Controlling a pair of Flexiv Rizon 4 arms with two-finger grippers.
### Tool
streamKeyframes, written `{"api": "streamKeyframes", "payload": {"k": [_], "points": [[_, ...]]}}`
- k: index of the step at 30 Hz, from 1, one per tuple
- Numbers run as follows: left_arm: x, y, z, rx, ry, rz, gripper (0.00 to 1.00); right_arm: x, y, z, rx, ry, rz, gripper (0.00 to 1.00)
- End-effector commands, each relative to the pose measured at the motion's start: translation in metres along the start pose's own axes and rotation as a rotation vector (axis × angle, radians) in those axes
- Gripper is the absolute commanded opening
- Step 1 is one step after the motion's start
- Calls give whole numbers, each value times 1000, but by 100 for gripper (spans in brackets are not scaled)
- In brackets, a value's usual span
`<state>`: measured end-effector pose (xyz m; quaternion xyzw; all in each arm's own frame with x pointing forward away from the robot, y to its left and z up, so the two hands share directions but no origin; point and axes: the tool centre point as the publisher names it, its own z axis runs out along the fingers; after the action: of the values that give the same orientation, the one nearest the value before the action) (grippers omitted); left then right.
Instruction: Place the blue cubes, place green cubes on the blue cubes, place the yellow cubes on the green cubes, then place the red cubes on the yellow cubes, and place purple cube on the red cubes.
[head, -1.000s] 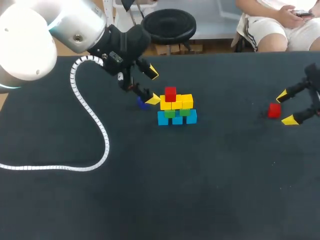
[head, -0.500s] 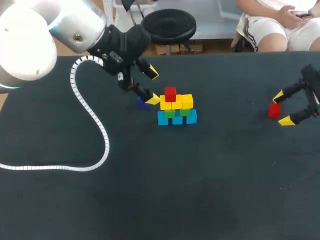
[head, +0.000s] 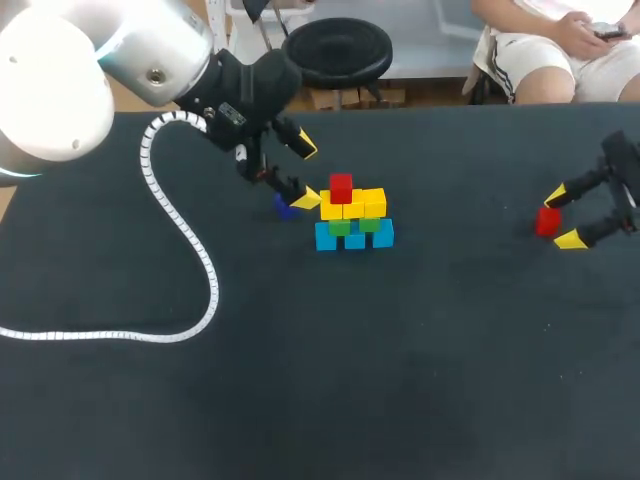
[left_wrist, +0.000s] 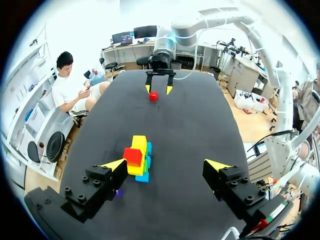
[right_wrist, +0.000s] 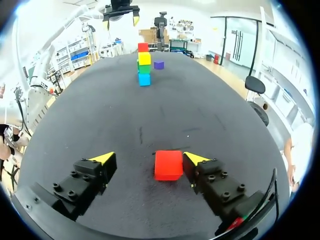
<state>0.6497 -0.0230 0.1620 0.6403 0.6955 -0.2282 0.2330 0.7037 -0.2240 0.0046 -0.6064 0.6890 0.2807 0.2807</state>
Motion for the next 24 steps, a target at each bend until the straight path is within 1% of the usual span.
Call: {"api": "streamKeyframes", "payload": {"k": [1, 2, 3, 4, 5, 7, 9, 10, 11, 17, 24], "points": [[0, 1, -1, 2, -1, 1, 100, 0, -3, 3, -4, -5, -4, 61], [0, 1, -1, 2, -1, 1, 100, 0, -3, 3, -5, -4, -5, 49], [0, 1, -1, 2, -1, 1, 100, 0, -3, 4, -5, 0, -6, 47], [0, 1, -1, 2, -1, 1, 100, 0, -2, 5, -5, 5, -7, 39], [0, 1, -1, 2, -1, 1, 100, 0, -2, 5, -5, 6, -7, 34], [0, 1, -1, 2, -1, 1, 100, 1, -1, 6, -6, 11, -6, 28], [0, 1, -1, 2, -1, 1, 100, 3, 0, 6, -5, 15, -2, 11], [0, 1, -1, 2, -1, 1, 100, 4, 0, 7, -3, 19, 5, 4], [0, 1, -1, 2, -1, 1, 100, 5, 1, 7, -1, 21, 10, 0], [0, 1, -1, 2, -1, 1, 100, 7, 3, 7, 8, 25, 43, 0], [0, 1, -1, 2, -1, 1, 100, 5, 9, 10, -7, 43, 65, 0]]}}
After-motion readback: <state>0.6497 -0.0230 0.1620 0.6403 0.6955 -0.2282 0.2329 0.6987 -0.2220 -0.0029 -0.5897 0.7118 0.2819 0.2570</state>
